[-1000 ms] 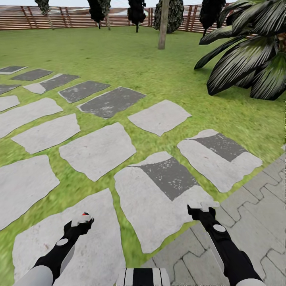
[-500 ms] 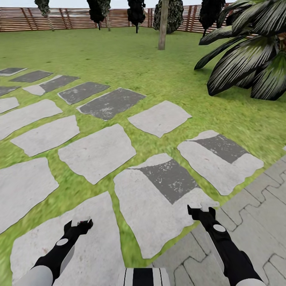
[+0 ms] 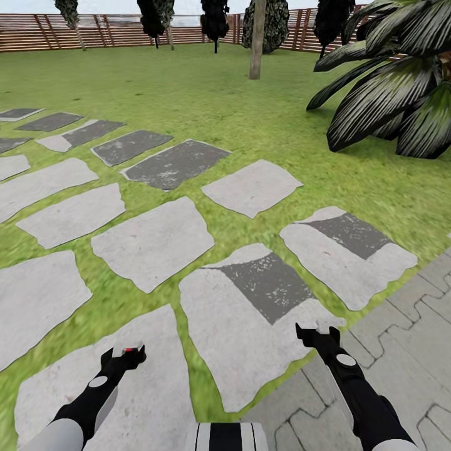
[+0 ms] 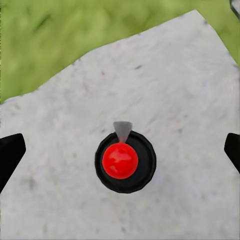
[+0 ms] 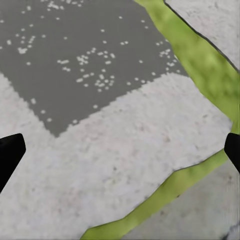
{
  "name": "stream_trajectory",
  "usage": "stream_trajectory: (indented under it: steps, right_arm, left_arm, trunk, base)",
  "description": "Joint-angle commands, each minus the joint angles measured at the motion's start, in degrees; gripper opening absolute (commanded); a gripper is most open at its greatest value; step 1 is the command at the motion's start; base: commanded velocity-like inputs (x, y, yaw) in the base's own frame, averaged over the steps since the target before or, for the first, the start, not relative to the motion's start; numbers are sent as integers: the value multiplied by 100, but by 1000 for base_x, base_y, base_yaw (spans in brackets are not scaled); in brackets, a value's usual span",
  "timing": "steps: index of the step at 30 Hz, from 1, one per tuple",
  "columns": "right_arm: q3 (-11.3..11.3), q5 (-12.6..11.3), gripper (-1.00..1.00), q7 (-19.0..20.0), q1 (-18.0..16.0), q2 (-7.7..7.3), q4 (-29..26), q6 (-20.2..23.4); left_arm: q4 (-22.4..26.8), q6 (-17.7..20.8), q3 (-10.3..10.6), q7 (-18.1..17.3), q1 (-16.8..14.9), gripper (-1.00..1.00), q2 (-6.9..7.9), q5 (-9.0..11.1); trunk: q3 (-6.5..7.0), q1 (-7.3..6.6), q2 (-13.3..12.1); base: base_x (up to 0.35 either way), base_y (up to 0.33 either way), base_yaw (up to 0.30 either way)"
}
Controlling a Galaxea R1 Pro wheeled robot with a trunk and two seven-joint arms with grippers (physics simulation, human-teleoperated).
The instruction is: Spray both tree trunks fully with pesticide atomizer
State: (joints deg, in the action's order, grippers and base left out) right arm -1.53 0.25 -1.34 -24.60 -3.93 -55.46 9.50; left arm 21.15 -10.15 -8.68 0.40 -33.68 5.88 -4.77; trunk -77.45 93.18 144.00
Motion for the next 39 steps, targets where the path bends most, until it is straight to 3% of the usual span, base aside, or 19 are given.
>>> stream_trajectory:
  steps: [1,7,10,14,29,39]
  right_arm:
    - [4,2,100,-13,-1,-2,-9,31]
    - [3,1,100,-14,-1,2,-15,26]
    - [3,-6,100,-13,-1,4,-17,26]
    - [3,-7,100,-14,-1,5,-18,26]
    - [3,-4,100,-14,-1,6,-18,26]
    - [3,-1,100,-14,-1,7,-10,26]
  left_arm:
    - [-5,-22,-30,4,-3,100,-2,-50]
    - [-8,-60,-30,4,2,100,0,-50]
    - [-13,-444,-29,4,30,100,0,-50]
    - [-15,-590,-29,4,36,100,0,-50]
    - [-19,-646,-29,4,37,100,0,-50]
    - [-14,-646,-34,4,37,100,0,-50]
  trunk:
    - [-4,-1,1]
    - [-7,-1,1]
    - [-93,7,5]
    - [-216,17,11]
    - [-678,56,31]
    - [-698,56,31]
  base:
    - [3,0,0]
    - [0,0,0]
    - [0,0,0]
    - [0,0,0]
    - [0,0,0]
    - [0,0,0]
